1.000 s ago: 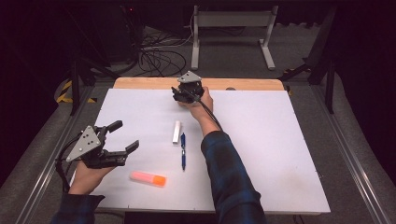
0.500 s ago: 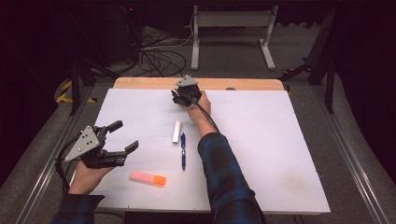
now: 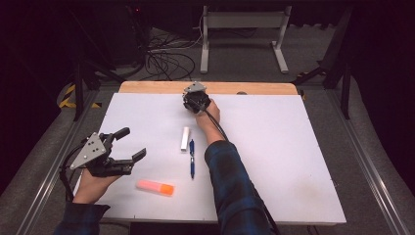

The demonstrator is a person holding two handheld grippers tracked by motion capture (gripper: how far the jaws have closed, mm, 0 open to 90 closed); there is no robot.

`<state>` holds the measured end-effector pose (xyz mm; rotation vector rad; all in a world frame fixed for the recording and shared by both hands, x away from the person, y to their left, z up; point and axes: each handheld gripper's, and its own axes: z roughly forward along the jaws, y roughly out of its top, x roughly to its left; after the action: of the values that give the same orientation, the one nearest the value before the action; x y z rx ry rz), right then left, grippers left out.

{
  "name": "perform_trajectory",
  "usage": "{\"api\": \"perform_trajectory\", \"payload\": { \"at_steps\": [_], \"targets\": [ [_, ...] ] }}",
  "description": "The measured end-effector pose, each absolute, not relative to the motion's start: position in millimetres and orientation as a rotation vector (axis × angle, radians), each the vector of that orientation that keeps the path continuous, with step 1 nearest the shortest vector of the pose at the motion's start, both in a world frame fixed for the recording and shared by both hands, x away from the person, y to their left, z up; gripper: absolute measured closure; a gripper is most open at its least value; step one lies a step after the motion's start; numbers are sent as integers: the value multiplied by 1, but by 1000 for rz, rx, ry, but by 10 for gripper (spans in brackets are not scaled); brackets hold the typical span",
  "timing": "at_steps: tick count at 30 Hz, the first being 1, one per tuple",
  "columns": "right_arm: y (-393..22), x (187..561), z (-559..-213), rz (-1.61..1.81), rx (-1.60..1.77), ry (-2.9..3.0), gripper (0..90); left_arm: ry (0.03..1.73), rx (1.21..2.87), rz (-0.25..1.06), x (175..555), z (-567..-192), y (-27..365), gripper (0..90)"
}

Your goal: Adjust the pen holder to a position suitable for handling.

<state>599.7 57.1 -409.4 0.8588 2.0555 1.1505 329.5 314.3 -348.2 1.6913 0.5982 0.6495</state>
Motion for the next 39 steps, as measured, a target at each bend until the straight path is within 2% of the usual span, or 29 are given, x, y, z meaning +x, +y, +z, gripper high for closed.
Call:
{"api": "perform_trajectory", "payload": {
  "at_steps": [8,16,28,39],
  "targets": [
    [59,594,-405,1133,819,2062,653,606,1685,659,330,-349,316,144],
    [41,575,-390,1185,774,2032,655,601,1679,648,330,-349,312,146],
    [-8,519,-381,1254,767,1997,654,570,1698,629,332,-349,298,158],
    [-31,463,-378,1295,735,2001,654,578,1684,628,333,-349,289,149]
  ]
}}
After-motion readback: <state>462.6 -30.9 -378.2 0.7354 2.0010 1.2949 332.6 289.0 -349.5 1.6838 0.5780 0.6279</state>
